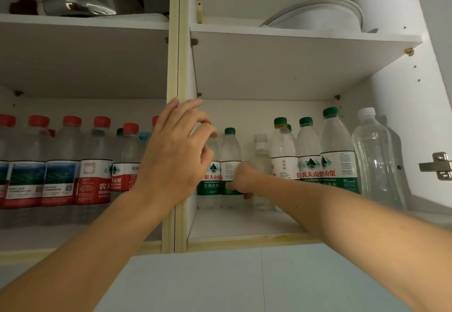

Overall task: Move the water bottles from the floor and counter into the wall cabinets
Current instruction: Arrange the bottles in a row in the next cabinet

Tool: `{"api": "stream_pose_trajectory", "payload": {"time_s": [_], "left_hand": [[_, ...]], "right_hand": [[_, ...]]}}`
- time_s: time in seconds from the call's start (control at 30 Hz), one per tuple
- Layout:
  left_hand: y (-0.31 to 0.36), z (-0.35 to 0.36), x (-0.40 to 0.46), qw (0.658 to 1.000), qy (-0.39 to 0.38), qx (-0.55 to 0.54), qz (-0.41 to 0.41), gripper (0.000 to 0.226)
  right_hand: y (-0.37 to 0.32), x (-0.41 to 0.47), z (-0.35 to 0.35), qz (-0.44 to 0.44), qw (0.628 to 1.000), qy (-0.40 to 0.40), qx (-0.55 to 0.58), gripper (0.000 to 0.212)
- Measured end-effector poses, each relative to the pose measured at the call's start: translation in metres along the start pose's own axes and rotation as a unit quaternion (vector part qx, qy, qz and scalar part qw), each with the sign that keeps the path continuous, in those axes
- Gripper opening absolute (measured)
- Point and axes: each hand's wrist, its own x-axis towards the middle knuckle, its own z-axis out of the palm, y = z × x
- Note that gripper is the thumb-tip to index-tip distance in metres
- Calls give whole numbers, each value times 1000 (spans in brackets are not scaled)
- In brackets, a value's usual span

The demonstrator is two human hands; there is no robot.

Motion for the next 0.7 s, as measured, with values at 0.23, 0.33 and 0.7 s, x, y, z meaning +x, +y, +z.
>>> {"api": "stream_pose_trajectory", "payload": {"time_s": [0.23,0.33,0.7], "left_hand": [[1,-1,1,1000,-11,19,-3,33],[2,-3,2,998,-38,47,-2,39],[6,-3,4,994,-63,93,-12,44]], "right_hand": [[4,-4,0,-56,997,3,-50,25],[6,-22,-16,-142,962,62,-226,24],[71,-87,-74,-294,642,92,-702,63]]}}
